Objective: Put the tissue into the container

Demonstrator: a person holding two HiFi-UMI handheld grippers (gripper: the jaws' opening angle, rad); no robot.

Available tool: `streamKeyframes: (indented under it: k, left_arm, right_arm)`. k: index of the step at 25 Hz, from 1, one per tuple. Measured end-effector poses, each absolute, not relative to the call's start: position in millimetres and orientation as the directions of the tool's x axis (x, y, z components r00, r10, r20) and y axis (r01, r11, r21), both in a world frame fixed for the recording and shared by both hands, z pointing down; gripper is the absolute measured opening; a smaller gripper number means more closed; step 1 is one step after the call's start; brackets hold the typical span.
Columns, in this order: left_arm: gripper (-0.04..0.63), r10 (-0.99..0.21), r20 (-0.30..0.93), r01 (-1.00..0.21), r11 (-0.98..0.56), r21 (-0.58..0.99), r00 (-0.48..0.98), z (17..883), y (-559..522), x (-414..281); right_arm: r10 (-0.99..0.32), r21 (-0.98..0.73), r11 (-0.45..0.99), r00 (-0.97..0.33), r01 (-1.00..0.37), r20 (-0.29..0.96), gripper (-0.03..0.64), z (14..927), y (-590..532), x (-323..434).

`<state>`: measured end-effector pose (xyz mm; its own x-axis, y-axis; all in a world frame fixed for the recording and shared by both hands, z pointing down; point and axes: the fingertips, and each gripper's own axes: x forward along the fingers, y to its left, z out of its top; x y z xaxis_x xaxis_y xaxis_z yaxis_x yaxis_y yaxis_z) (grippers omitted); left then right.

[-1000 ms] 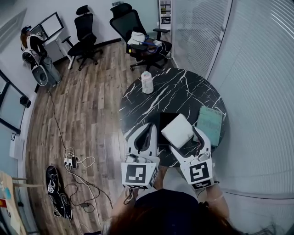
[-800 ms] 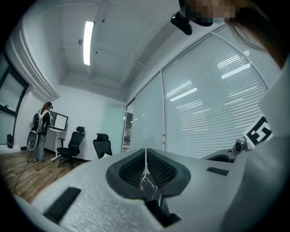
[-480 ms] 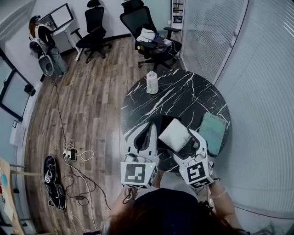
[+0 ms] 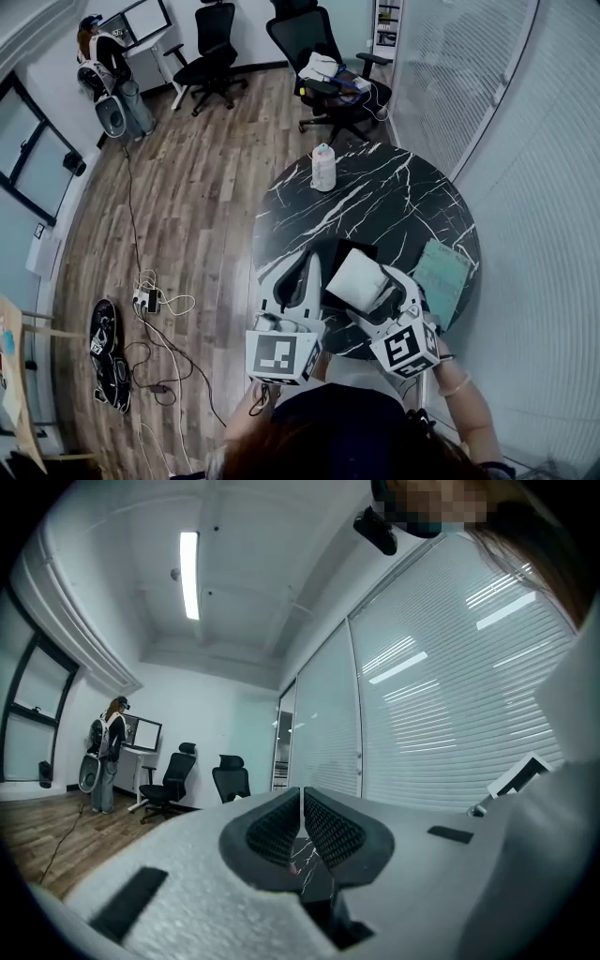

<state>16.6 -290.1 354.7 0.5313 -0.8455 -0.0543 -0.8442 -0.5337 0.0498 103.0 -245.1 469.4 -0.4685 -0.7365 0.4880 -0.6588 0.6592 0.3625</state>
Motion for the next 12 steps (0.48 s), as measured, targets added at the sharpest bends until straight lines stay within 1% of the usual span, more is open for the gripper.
streamKeyframes:
  k: [12]
  left_arm:
    - [0.035,-0.886,-0.039,-0.884,-0.464,0.059,0.462,359.8,-300.3,18.3]
  right_arm:
    - [-0.608,0.324,0.79,-0.594,-0.521,0.527,0.42,497.4,-258.2,103.8]
